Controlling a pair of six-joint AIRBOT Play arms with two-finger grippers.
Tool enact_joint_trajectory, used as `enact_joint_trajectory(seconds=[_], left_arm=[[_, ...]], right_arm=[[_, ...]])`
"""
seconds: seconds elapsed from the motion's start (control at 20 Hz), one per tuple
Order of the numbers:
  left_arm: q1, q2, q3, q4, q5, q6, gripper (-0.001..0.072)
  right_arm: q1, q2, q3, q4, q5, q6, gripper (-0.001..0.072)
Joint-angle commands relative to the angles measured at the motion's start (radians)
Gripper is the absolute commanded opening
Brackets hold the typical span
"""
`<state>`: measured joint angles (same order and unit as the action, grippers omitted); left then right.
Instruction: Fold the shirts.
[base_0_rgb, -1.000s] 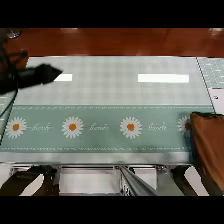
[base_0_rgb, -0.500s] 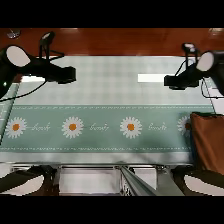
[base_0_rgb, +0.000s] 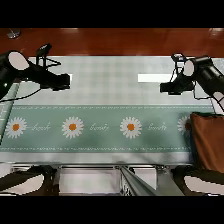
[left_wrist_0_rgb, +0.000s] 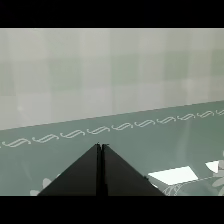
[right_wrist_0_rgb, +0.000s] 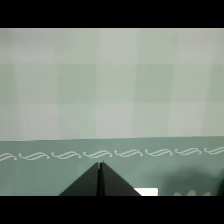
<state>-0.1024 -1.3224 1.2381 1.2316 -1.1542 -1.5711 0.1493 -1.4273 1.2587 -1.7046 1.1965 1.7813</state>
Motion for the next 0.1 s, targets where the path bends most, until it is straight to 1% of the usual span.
enact_joint_trajectory(seconds=[0.0, 0.05], left_arm=[[0.002, -0.002, -0.001, 0.003, -0.006, -0.002, 0.0024], [0.002, -0.002, -0.001, 0.003, -0.006, -0.002, 0.0024]], right_arm=[[0.002, -0.002, -0.001, -0.006, 0.001, 0.002, 0.0027], [0.002, -0.002, 0.000, -0.006, 0.001, 0.002, 0.0028]])
